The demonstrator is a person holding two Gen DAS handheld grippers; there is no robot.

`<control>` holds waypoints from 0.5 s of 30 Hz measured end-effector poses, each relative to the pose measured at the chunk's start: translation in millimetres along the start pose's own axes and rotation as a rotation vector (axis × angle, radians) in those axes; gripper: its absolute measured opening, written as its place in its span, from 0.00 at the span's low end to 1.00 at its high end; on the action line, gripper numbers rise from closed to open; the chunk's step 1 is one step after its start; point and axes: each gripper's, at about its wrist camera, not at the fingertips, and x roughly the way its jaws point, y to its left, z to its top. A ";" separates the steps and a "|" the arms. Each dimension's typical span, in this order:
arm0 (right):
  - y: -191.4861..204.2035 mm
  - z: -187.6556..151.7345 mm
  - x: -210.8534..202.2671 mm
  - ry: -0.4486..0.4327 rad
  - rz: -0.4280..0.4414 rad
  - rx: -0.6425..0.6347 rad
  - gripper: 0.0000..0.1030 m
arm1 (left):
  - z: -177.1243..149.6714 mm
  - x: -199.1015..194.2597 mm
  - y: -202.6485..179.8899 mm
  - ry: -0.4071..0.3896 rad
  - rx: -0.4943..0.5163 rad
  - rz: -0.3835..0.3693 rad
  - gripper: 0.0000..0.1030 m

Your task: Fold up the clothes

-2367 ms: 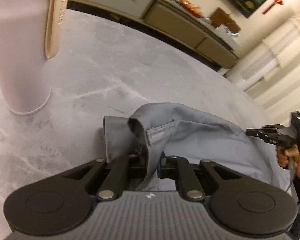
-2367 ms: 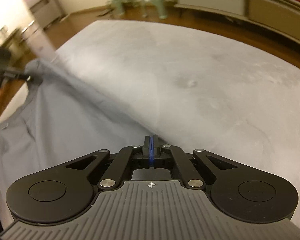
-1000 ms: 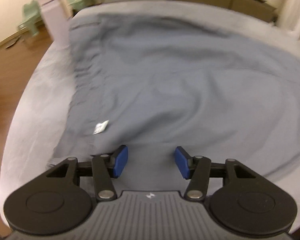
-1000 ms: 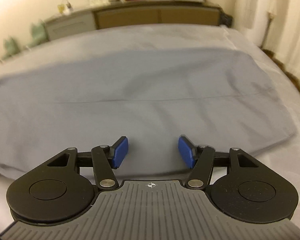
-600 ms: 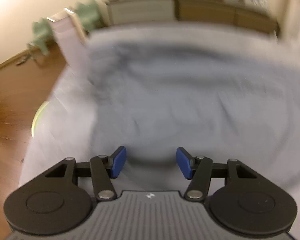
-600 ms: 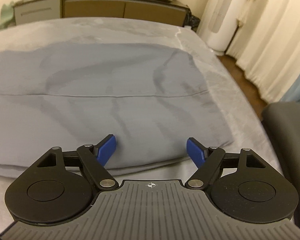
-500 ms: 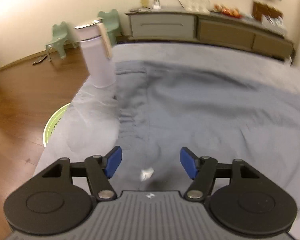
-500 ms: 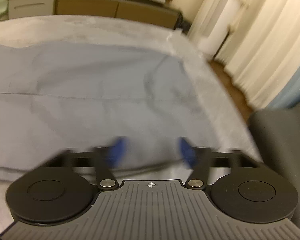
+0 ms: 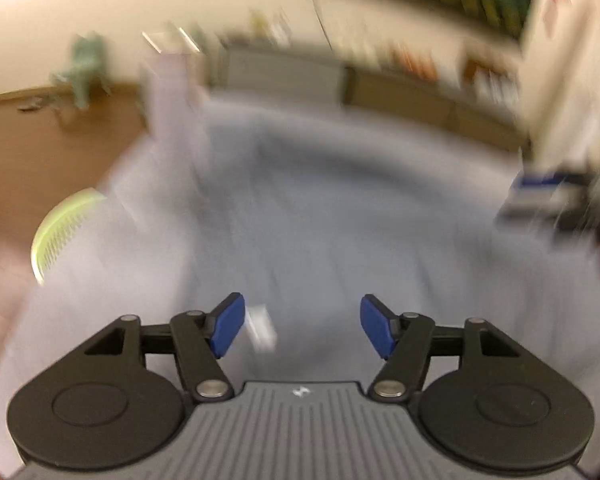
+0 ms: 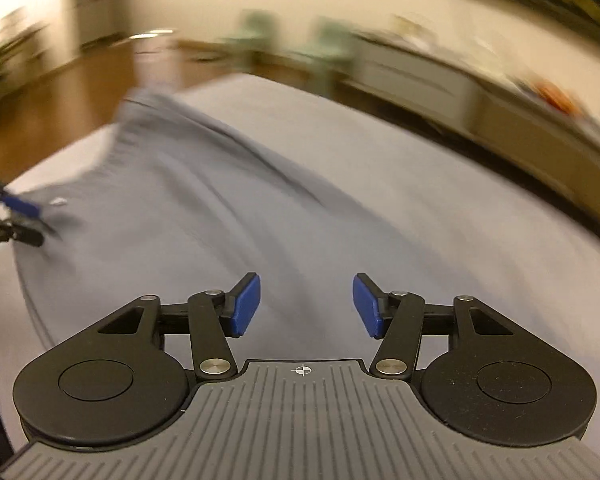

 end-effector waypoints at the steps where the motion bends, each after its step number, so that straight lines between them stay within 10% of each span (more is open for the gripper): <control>1: 16.3 24.4 18.8 -0.022 0.021 -0.053 0.82 | 15.3 -3.9 17.3 -0.056 -0.054 0.014 0.68; 4: 65.2 92.6 74.8 -0.059 0.103 -0.200 0.90 | 46.6 -2.9 70.6 -0.138 -0.145 0.020 0.68; 9: 132.8 163.4 156.9 -0.029 0.193 -0.411 0.93 | 31.9 21.7 146.6 -0.239 -0.272 -0.210 0.70; 11: 148.6 179.1 189.6 -0.001 0.217 -0.476 0.93 | 29.7 30.4 149.7 -0.261 -0.187 -0.206 0.71; 12: 151.2 180.3 193.3 0.007 0.238 -0.500 0.85 | 28.7 34.7 151.0 -0.272 -0.143 -0.203 0.71; 14: 150.6 175.3 186.7 0.017 0.292 -0.539 0.24 | 22.0 42.5 151.8 -0.297 -0.079 -0.254 0.71; 15: 150.3 172.8 183.4 0.021 0.319 -0.558 0.13 | 21.6 47.4 145.2 -0.285 -0.021 -0.270 0.71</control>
